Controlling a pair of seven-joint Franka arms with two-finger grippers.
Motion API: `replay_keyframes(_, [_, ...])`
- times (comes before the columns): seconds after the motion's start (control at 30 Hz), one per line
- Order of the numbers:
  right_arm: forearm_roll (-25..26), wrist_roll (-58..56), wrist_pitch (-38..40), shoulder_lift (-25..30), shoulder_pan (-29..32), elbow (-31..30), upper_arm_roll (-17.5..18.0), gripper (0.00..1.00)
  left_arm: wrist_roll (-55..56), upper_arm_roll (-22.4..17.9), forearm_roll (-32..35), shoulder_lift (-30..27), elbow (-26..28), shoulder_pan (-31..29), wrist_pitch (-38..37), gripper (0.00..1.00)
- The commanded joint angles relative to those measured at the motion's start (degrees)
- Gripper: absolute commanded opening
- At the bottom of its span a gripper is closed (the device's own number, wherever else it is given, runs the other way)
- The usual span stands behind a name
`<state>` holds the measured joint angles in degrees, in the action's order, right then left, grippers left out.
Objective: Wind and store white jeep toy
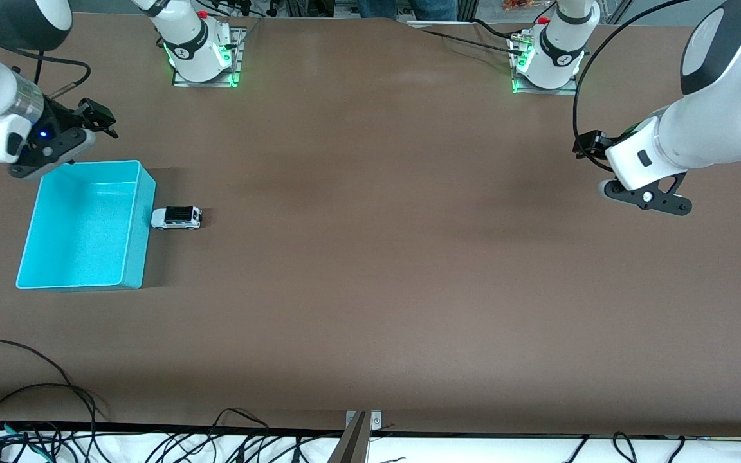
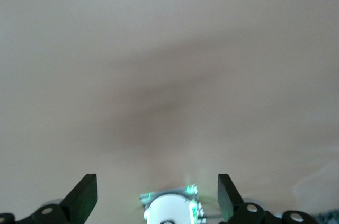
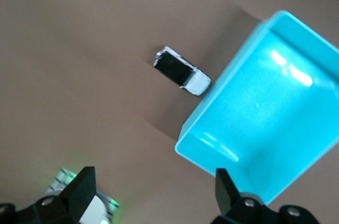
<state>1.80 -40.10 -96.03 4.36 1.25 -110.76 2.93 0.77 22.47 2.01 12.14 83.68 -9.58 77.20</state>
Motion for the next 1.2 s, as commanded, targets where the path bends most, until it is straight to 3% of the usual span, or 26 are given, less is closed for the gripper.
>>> replay_keyframes(0.0, [-0.1, -14.2, -1.7, -3.7, -0.3, 1.2, -0.2, 1.0, -0.6, -11.9, -2.5, -5.2, 5.8, 9.0, 6.3, 1.0])
replay_keyframes(0.23, [-0.8, -29.3, -5.7, -8.1, -0.3, 0.7, -0.3, 1.0, -0.5, -15.8, -2.5, -11.4, 16.0, 11.2, 20.6, 1.0])
replay_keyframes(0.37, [-0.8, -33.3, -7.2, -10.8, -0.3, 0.2, -0.3, 1.0, -0.5, -17.8, -2.6, -12.8, 18.1, 11.3, 23.5, 1.0])
replay_keyframes(0.57, [-1.1, -40.7, -13.6, -12.9, -0.3, -2.9, -0.3, 1.0, -0.4, -21.0, -2.6, -13.8, 18.4, 13.1, 23.3, 1.0])
replay_keyframes(0.8, [-1.1, -44.3, -21.1, -14.3, -0.3, -8.0, -0.2, 1.0, -0.2, -20.6, -1.9, -14.1, 17.5, 13.2, 21.0, 1.0])
replay_keyframes(1.03, [-1.1, -47.2, -31.0, -14.4, -0.3, -15.1, -0.3, 1.0, 0.5, -20.5, -1.7, -10.5, 11.8, 13.2, 14.9, 1.0])
replay_keyframes(1.17, [-1.0, -47.3, -35.8, -15.7, -0.3, -17.0, -0.3, 1.0, 0.6, -20.5, -1.7, -10.3, 11.5, 13.2, 14.8, 1.0])
